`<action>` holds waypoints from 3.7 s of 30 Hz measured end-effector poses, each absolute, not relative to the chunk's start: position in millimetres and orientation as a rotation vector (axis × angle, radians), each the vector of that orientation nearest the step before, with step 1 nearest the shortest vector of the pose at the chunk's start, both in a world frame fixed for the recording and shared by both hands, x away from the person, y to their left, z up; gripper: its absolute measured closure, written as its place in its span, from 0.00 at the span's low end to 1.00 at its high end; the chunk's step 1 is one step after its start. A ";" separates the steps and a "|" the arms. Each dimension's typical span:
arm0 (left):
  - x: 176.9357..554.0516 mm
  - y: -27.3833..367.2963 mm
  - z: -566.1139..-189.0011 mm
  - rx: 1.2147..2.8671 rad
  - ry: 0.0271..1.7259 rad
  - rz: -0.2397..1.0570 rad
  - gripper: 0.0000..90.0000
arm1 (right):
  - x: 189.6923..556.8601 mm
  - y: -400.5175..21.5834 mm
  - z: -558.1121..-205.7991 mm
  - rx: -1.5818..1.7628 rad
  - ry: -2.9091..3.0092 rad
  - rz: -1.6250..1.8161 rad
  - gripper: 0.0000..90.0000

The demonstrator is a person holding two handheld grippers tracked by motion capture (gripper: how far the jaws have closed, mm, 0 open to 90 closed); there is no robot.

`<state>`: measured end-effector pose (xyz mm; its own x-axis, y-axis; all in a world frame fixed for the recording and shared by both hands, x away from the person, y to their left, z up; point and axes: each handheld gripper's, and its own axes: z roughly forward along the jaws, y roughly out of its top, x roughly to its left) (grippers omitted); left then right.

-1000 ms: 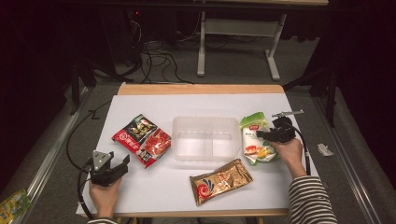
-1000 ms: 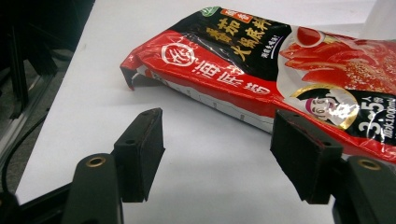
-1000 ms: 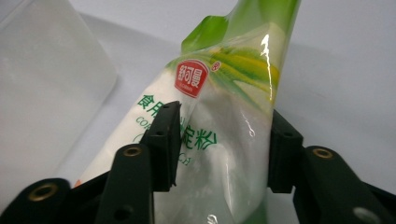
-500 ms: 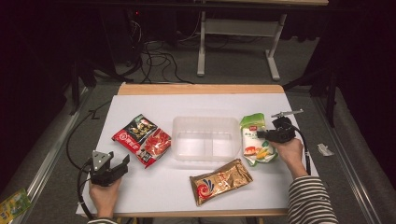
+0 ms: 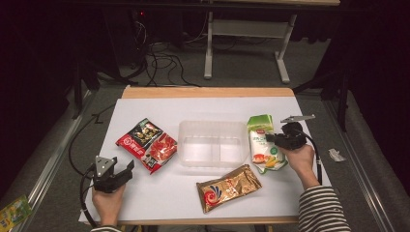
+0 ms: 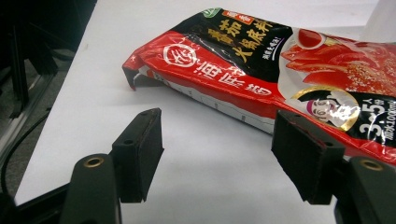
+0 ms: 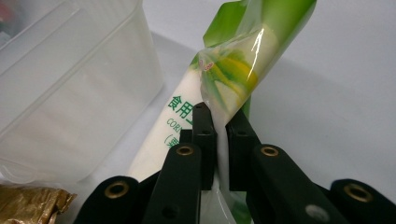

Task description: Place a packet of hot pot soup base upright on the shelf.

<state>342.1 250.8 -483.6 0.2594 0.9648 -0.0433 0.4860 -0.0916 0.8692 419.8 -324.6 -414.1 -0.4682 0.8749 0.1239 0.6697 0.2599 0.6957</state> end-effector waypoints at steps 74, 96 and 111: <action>342.2 250.5 -483.9 1.719 1.329 0.715 0.37 | 354.0 -319.2 -345.3 1.231 2.059 1.283 0.99; 342.9 250.0 -484.0 1.728 1.332 0.714 0.37 | 354.0 -288.3 -326.3 1.134 2.078 1.347 0.99; 343.2 250.0 -484.1 1.726 1.335 0.712 0.37 | 365.8 -267.7 -323.4 1.097 2.099 1.389 0.98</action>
<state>343.2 250.0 -484.1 0.2780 0.9594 -0.0476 0.4949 -0.1006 0.8631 365.8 -267.7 -323.4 -0.6156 0.7824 0.0937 0.3922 0.2011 0.8976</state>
